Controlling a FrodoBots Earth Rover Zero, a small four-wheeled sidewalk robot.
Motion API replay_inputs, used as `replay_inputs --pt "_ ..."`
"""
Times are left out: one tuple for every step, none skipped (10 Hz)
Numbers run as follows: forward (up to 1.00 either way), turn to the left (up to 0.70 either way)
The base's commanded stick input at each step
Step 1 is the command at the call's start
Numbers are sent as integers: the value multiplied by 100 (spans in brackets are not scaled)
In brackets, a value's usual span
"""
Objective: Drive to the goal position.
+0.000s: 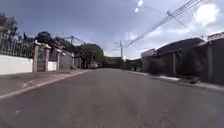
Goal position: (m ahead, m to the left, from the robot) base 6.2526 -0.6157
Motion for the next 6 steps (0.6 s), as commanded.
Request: replay_inputs --pt "45 0" --pt "45 0" --pt "45 0" --pt "45 0" --pt "45 0" --pt "45 0"
